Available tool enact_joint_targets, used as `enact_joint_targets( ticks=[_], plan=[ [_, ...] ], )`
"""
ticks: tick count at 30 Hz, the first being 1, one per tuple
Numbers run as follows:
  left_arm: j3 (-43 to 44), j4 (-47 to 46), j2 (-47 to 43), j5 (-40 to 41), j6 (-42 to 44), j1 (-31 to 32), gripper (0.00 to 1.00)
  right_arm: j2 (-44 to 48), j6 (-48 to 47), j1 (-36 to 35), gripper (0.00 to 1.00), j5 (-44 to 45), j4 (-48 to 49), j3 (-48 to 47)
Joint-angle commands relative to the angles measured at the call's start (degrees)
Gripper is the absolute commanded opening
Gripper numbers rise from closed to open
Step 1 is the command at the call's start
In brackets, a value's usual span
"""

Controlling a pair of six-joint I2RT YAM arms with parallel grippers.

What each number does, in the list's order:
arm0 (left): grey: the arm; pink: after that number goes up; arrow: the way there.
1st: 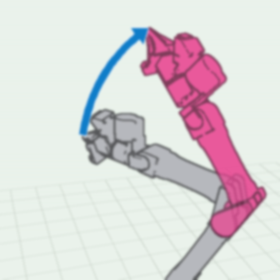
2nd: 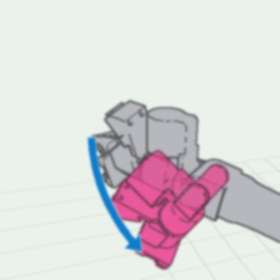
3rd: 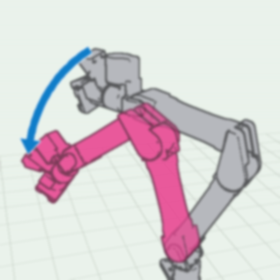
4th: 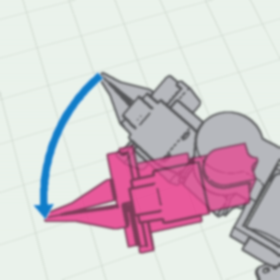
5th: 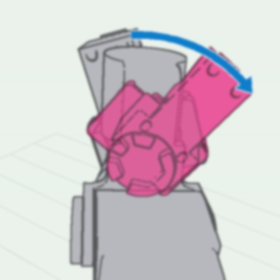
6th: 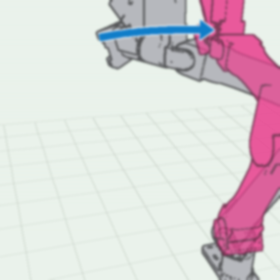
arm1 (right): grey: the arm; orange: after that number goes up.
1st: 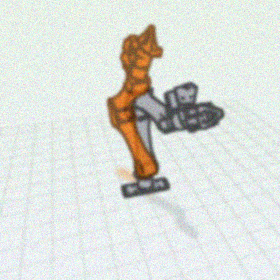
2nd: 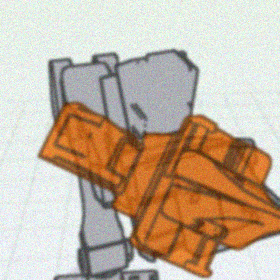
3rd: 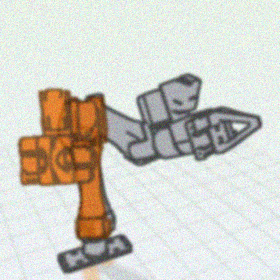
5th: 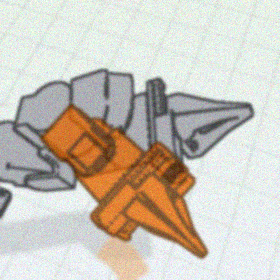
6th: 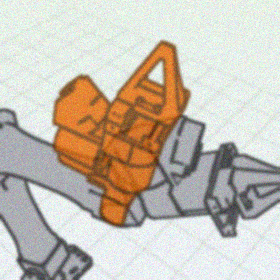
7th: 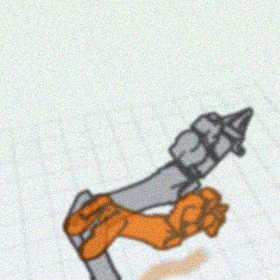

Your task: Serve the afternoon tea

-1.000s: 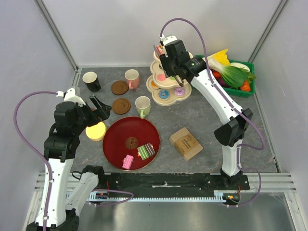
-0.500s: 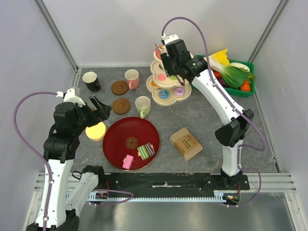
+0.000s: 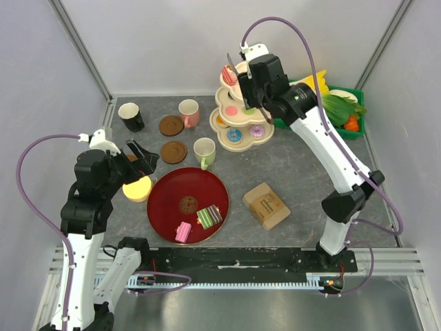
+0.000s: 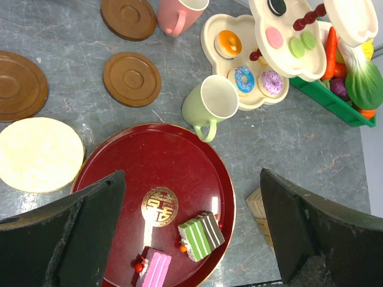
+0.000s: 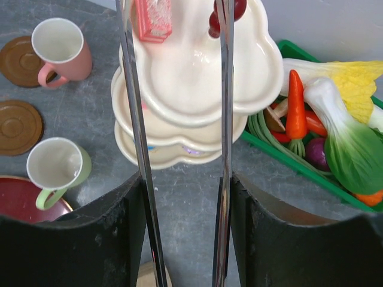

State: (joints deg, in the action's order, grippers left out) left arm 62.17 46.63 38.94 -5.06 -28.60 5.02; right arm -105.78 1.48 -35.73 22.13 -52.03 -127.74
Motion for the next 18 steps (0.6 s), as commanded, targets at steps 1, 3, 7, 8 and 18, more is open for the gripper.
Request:
enact_joint_targets(
  ticks=[1,3,7,8,18],
  plan=[
    [0.2,1.2,-0.4,-0.7,1.1,0.2,0.99,7.5,0.5,-6.4,0.59,4.5,-2.5,4.8],
    [0.1,2.4,-0.4,-0.2,0.9,0.3,0.99,10.8,1.9,-10.7,0.59,5.0,-2.6,9.8],
    [-1.2,3.7,-1.1,0.3,0.3,0.2,0.99,18.7,7.8,-19.1,0.58,3.5,0.3,22.6],
    [-1.6,3.8,-1.4,0.1,0.0,0.2,0.99,19.6,9.1,-20.9,0.58,2.6,0.6,25.5],
    [-3.4,5.6,-2.3,-1.8,0.1,0.2,0.99,21.1,16.2,-36.9,0.57,-8.8,-0.7,39.9]
  ],
)
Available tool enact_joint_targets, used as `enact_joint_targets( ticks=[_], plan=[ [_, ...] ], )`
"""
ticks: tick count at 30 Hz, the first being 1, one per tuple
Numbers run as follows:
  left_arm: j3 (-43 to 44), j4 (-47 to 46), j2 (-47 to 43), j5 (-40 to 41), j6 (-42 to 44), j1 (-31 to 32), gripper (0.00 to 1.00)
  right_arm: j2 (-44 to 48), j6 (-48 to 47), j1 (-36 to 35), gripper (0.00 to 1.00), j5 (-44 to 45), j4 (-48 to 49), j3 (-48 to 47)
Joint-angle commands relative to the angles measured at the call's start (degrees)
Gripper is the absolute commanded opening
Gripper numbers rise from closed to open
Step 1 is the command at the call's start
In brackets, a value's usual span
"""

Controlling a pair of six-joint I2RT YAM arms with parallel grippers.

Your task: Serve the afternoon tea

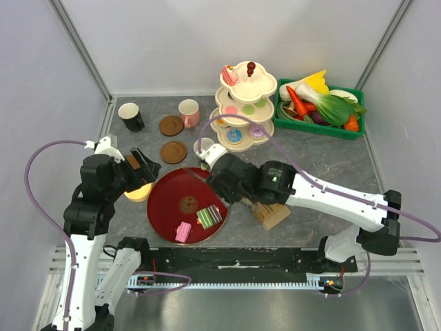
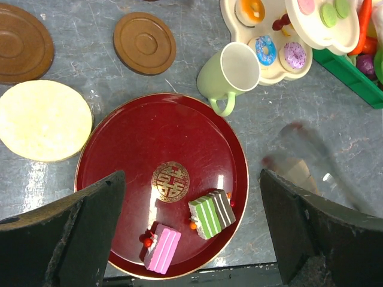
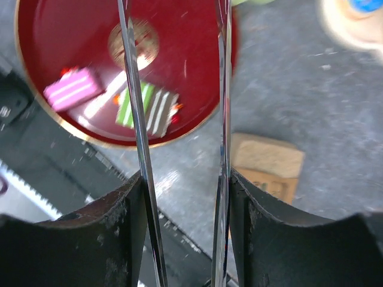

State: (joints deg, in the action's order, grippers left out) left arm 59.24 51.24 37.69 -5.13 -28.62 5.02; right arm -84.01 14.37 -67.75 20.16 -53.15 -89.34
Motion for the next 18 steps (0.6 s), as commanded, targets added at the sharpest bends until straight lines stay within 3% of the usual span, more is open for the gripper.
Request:
enact_joint_targets(
  ticks=[1,5,11,18],
  plan=[
    [-0.4,1.2,-1.3,-1.8,0.1,0.2,0.99,-1.5,3.0,-6.7,0.57,-7.8,-0.5,1.7],
    [-0.9,2.1,-2.2,-1.3,0.3,0.3,0.99,-3.6,-5.7,-13.2,0.57,-8.3,-1.3,4.2],
    [-0.9,3.5,-2.9,-1.6,0.0,0.2,0.99,-10.3,-11.3,-13.4,0.59,-10.6,1.3,3.7],
    [-1.8,4.1,-4.3,-1.8,0.1,0.3,0.99,-18.1,-12.0,-11.6,0.59,-11.5,-2.0,-2.7]
  ],
)
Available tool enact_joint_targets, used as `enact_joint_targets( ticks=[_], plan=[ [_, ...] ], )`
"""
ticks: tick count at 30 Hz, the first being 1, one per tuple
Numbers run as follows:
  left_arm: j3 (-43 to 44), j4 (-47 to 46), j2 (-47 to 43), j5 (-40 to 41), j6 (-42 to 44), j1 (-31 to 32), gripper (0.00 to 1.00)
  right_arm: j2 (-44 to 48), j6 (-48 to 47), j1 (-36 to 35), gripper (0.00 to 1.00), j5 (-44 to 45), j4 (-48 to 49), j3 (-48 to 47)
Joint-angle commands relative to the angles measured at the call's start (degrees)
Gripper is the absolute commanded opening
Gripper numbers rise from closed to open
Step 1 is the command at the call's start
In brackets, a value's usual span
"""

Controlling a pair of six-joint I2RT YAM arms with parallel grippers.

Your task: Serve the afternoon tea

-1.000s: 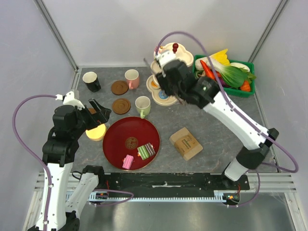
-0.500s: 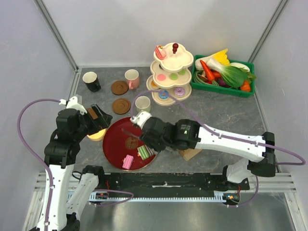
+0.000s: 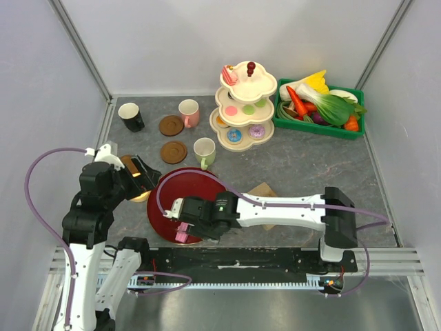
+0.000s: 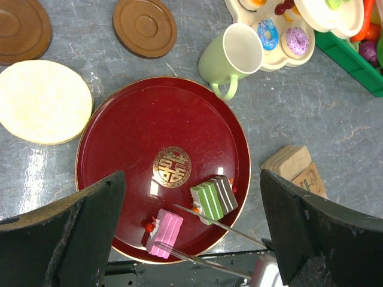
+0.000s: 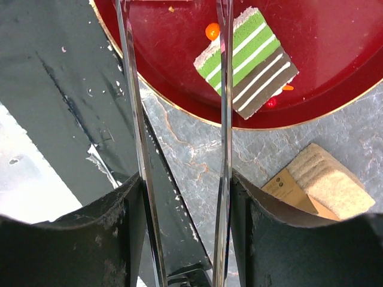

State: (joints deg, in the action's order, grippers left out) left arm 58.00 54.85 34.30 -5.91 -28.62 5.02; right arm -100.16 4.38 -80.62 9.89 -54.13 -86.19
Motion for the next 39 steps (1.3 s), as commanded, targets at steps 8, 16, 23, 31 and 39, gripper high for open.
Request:
enact_joint_targets(
  ticks=[8,16,23,31,39],
  plan=[
    [-1.2,0.6,-1.3,-0.9,0.4,0.2,0.99,-7.8,-1.9,2.9,0.59,-3.8,-6.2,-12.4],
    [-1.7,0.5,-1.2,-0.6,0.3,0.2,0.99,-6.6,-1.9,6.2,0.58,-9.7,-6.3,-9.8],
    [-1.7,0.5,-1.1,-0.3,-0.1,0.2,0.99,-7.6,-2.0,8.0,0.54,-13.1,-5.7,-9.1],
    [-1.7,0.3,-0.8,0.1,-0.1,0.2,0.99,-6.4,-1.0,8.5,0.41,-13.5,-5.7,-9.2],
    [-1.7,0.2,-0.6,0.4,-0.3,0.2,0.99,-5.1,0.7,8.5,0.30,-11.2,-5.5,-9.1]
  ],
)
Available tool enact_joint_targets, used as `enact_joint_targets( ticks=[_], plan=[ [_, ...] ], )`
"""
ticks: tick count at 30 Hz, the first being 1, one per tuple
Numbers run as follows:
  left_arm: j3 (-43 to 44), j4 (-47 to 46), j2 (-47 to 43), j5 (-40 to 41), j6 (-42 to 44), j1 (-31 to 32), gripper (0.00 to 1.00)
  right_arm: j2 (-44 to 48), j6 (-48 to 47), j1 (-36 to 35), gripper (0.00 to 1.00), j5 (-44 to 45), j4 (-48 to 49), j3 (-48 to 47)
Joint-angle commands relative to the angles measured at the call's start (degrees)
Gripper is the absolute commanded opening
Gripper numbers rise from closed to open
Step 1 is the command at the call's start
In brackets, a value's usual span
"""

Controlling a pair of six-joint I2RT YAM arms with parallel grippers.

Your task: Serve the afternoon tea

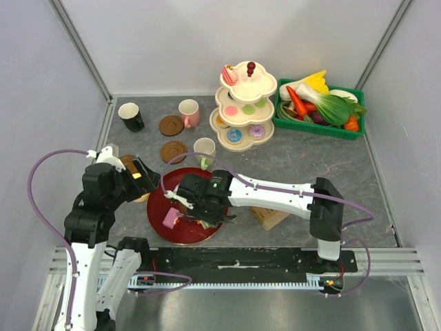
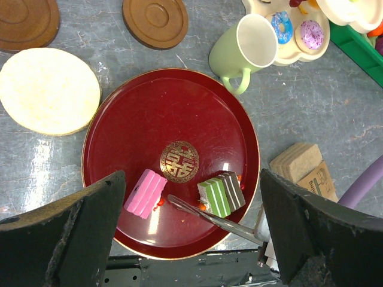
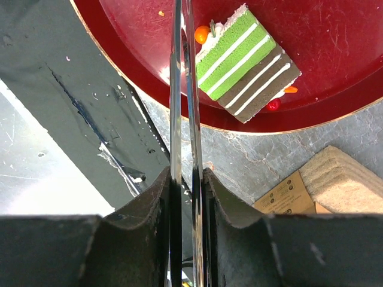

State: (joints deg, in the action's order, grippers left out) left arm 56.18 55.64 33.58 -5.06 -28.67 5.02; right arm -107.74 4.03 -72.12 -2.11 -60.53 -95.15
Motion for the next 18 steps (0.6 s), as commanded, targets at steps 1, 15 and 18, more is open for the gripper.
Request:
enact_joint_targets(
  ticks=[1,15,18],
  plan=[
    [0.1,-0.6,0.0,-0.6,-0.3,0.2,0.99,2.6,1.3,0.0,0.29,0.9,0.9,-0.1],
    [0.1,-0.7,0.1,-0.7,-0.5,0.3,0.99,5.0,16.8,0.2,0.50,-0.1,8.8,3.2],
    [0.1,-1.0,0.1,-1.3,-0.4,0.2,0.99,3.6,21.6,0.6,0.52,-1.0,9.8,3.7]
  ],
)
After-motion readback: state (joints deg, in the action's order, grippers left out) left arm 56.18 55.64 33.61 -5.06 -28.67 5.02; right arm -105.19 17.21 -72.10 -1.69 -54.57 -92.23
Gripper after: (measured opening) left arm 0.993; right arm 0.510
